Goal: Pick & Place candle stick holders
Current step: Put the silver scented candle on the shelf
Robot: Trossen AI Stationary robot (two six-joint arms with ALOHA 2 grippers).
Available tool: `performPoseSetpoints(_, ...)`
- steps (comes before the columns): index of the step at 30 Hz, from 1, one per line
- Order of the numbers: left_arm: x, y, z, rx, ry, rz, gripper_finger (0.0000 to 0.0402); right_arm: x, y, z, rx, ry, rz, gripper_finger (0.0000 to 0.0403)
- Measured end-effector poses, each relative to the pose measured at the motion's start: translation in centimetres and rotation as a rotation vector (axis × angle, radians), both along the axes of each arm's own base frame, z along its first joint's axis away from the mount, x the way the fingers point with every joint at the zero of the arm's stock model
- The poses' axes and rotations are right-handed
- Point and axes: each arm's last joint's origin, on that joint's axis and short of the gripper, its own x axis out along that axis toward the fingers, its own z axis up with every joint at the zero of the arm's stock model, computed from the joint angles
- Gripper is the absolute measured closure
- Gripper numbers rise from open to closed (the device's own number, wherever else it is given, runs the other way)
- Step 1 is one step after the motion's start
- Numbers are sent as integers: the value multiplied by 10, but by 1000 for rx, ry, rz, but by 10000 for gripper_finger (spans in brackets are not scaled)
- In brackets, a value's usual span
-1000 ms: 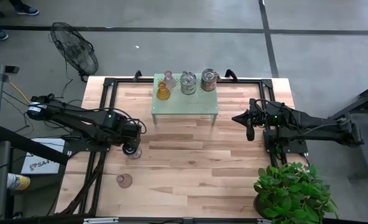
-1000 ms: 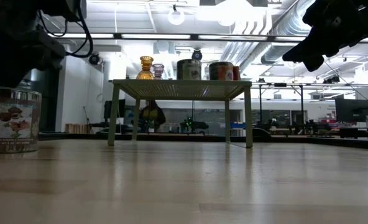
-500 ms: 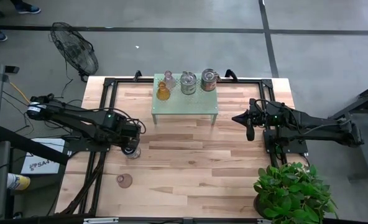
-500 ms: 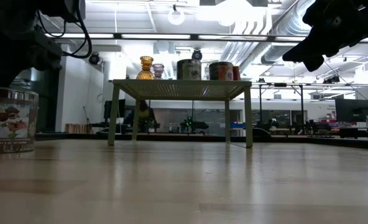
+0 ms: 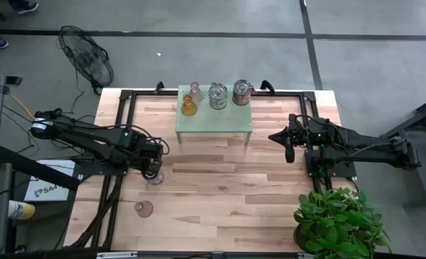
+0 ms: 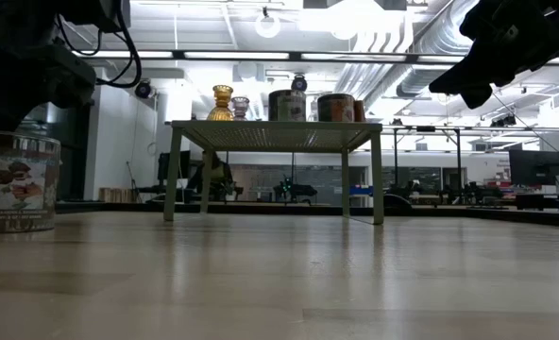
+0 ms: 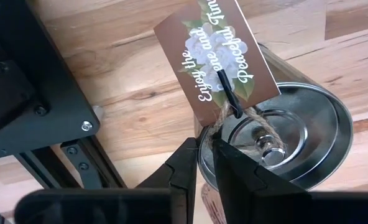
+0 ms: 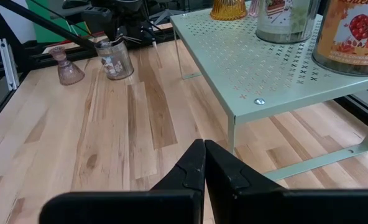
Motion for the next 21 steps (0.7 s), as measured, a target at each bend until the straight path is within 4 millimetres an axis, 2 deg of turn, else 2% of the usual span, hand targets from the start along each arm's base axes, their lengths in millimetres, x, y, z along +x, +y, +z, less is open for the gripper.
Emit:
performPoseSetpoints(5, 0, 0, 0, 1, 1, 0, 361, 0, 0, 0, 0, 0, 0, 399)
performPoseSetpoints(10, 1, 0, 0, -5, -9, -5, 396, 0, 0, 0, 0, 0, 0, 401)
performPoseSetpoints(21, 10, -2, 0, -31, -101, -23, 400, 0, 1, 0, 6, -2, 18, 401)
